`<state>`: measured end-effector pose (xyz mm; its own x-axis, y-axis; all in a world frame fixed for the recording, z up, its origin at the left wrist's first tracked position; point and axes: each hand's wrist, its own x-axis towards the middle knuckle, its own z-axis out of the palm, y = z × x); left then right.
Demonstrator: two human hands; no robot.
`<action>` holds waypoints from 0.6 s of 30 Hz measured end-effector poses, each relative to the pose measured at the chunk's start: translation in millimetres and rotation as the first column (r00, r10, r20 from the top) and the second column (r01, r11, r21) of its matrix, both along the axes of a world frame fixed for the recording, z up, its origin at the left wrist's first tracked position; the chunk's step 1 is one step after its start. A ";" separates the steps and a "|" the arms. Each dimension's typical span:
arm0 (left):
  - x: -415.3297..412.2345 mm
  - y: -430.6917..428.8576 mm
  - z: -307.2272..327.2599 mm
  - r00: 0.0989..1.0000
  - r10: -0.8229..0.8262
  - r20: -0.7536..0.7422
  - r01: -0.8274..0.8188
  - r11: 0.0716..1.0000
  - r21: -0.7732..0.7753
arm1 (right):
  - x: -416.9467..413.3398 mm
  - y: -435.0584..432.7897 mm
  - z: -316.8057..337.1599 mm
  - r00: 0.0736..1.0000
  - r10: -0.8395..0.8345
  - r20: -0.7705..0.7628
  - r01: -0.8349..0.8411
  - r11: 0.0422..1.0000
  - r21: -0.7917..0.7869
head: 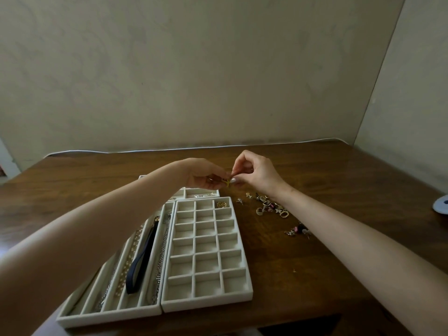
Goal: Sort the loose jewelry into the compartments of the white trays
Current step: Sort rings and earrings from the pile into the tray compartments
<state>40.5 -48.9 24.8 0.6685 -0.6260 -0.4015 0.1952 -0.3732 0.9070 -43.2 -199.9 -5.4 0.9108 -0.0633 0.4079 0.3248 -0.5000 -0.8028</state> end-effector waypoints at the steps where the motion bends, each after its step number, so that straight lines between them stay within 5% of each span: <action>1: -0.1 0.4 -1.2 1.000 0.001 0.001 -0.001 1.000 -0.001 | 0.2 0.0 -0.7 1.000 0.005 -0.006 -0.005 1.000 0.010; 9: 3.0 -2.4 -7.9 0.998 0.068 0.018 -0.068 0.998 0.003 | -0.2 -8.7 -7.7 0.994 -0.103 0.043 0.107 0.989 -0.103; 14: 5.2 3.8 -7.7 0.997 0.016 0.074 -0.016 1.000 -0.003 | 3.0 -39.0 -21.2 0.951 -0.202 -0.232 0.086 0.899 -0.430; 18: 2.4 6.7 -7.0 0.987 -0.033 0.158 0.034 0.999 -0.005 | 0.8 -34.5 -16.9 0.960 -0.142 -0.241 0.062 0.947 -0.314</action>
